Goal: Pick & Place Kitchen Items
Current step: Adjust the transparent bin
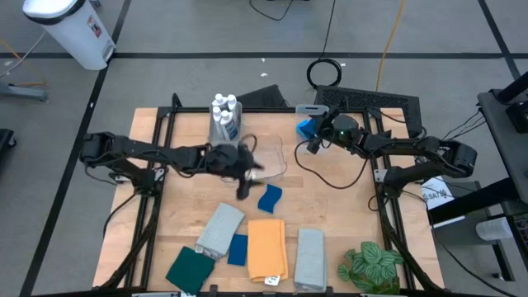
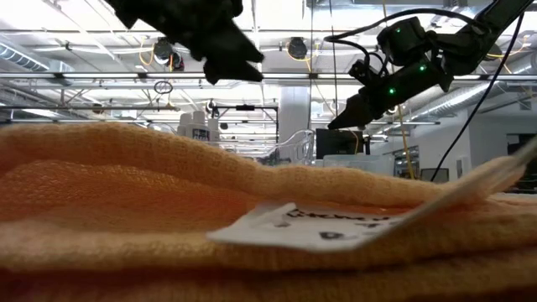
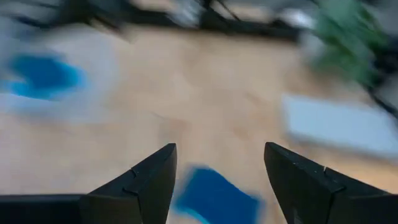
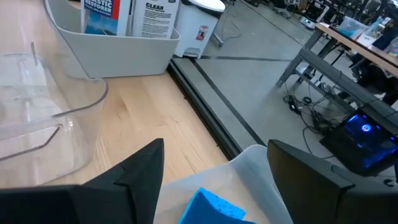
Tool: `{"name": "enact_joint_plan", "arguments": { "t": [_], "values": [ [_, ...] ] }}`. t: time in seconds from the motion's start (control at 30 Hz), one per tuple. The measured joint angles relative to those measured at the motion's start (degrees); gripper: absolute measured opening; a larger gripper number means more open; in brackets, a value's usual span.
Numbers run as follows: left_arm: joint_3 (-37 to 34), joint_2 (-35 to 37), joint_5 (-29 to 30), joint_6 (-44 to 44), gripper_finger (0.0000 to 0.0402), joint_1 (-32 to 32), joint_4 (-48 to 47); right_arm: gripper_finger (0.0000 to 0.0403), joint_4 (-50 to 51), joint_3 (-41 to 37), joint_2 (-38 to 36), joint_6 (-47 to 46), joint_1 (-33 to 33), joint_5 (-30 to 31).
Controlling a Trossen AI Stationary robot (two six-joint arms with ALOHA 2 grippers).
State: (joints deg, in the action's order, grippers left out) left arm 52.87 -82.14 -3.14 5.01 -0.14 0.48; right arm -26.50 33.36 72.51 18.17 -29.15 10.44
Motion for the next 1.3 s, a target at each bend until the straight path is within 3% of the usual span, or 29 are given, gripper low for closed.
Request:
{"name": "enact_joint_plan", "arguments": {
  "t": [0.13,0.4,0.53,0.77,0.87,1.13,1.3],
  "values": [
    [0.00,-0.02,-1.36,1.76,0.0248,-4.89,-12.06,0.0254,-0.02,0.00,0.00,0.82,0.00,0.00],
    [-0.05,-0.29,10.44,23.48,0.0246,-14.02,-35.51,0.0254,0.59,0.00,0.00,-1.13,0.00,-0.11],
    [0.01,2.05,15.58,32.14,0.0223,-18.33,-42.53,0.0254,1.19,0.00,0.00,-1.57,0.01,-0.15],
    [-0.10,3.68,34.30,49.27,0.0160,-20.04,-59.06,0.0254,1.03,0.00,0.00,-0.52,0.00,-0.17],
    [-1.78,2.39,40.09,50.08,0.0133,-16.87,-57.72,0.0254,1.03,0.00,0.00,-0.54,0.00,-0.17],
    [-8.78,1.41,37.47,40.75,0.0079,-8.29,-42.20,0.0254,1.19,0.00,0.00,-1.41,0.02,-0.20],
    [-9.43,1.41,38.74,32.13,0.0059,-5.07,-35.86,0.0254,0.79,0.00,0.00,-0.55,0.02,-0.20]
  ]
}}
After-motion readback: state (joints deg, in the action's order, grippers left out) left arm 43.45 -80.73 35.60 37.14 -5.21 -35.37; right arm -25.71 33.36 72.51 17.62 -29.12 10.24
